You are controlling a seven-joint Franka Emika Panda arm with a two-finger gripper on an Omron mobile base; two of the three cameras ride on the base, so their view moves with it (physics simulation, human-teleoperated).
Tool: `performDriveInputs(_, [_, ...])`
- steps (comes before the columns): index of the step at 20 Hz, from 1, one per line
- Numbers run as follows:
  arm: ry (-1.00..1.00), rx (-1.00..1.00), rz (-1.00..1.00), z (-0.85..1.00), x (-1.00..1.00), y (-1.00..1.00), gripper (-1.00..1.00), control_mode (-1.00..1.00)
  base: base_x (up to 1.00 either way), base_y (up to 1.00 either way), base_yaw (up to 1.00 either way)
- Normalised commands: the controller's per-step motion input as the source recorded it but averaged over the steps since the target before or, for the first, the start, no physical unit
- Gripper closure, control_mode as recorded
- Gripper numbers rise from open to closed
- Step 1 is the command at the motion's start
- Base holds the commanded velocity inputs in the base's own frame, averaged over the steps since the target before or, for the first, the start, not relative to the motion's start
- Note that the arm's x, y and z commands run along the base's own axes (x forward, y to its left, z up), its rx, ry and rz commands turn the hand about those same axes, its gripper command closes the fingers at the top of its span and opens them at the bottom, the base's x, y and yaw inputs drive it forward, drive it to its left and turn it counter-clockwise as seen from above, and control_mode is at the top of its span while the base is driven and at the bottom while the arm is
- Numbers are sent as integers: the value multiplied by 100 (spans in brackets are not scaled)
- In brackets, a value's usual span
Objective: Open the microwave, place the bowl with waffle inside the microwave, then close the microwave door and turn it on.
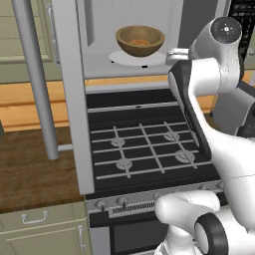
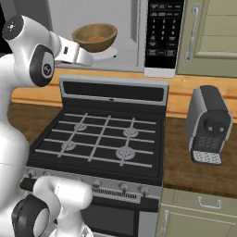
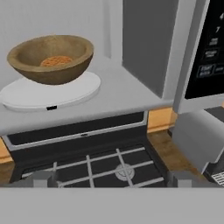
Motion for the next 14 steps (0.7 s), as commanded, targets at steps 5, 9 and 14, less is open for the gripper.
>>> performDriveInputs(5, [-35, 2, 0, -3, -82, 0, -100, -100, 0, 0, 0])
performDriveInputs(9, [-44, 0, 0, 0, -100, 0, -100, -100, 0, 0, 0])
performDriveInputs(14, [-27, -6, 0, 2, -100, 0, -100, -100, 0, 0, 0])
